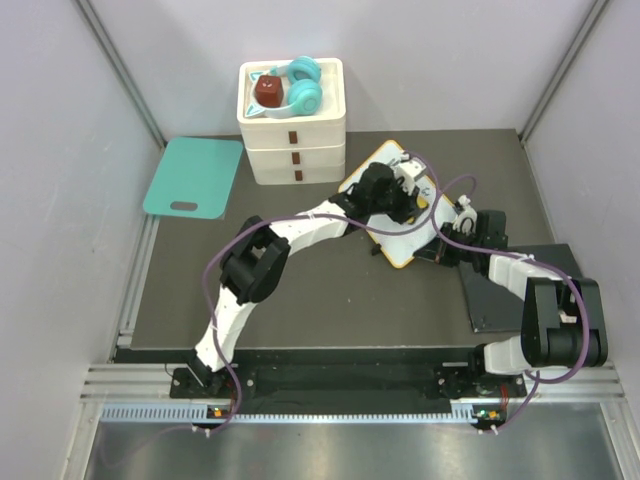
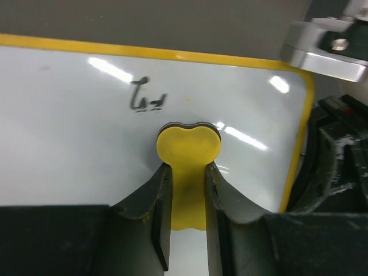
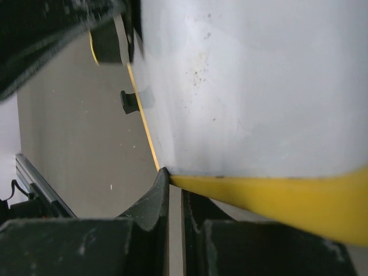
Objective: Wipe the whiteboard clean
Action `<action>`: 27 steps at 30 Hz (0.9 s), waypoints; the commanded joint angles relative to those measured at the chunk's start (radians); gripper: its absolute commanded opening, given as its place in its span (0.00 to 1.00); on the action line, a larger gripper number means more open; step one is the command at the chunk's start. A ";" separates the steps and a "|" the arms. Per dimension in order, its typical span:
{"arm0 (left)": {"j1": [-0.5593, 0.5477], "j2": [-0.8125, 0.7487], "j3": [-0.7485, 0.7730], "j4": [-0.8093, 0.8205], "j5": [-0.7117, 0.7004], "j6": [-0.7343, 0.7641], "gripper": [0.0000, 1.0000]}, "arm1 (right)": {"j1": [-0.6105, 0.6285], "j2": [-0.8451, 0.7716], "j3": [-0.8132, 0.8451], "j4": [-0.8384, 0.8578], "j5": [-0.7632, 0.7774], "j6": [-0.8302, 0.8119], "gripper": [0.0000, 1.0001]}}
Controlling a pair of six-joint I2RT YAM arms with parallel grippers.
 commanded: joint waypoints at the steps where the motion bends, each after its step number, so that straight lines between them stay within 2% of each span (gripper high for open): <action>1: 0.139 0.111 -0.034 -0.176 -0.087 -0.072 0.00 | 0.047 -0.025 -0.030 -0.114 -0.122 -0.090 0.00; 8: 0.246 0.145 0.009 -0.253 -0.082 -0.122 0.00 | 0.047 -0.028 -0.030 -0.114 -0.120 -0.090 0.00; 14: 0.271 0.219 0.148 -0.368 0.011 -0.127 0.00 | 0.049 -0.028 -0.032 -0.111 -0.120 -0.090 0.00; 16: 0.268 0.217 0.146 -0.372 0.027 -0.129 0.00 | 0.047 -0.028 -0.032 -0.111 -0.120 -0.090 0.00; 19: 0.262 0.188 0.088 -0.369 0.020 -0.135 0.00 | 0.047 -0.030 -0.032 -0.111 -0.122 -0.090 0.00; 23: 0.262 0.127 -0.092 -0.308 -0.007 -0.174 0.00 | 0.049 -0.033 -0.032 -0.111 -0.124 -0.090 0.00; 27: 0.262 0.088 -0.173 -0.311 -0.044 -0.202 0.00 | 0.053 -0.035 -0.033 -0.109 -0.122 -0.092 0.00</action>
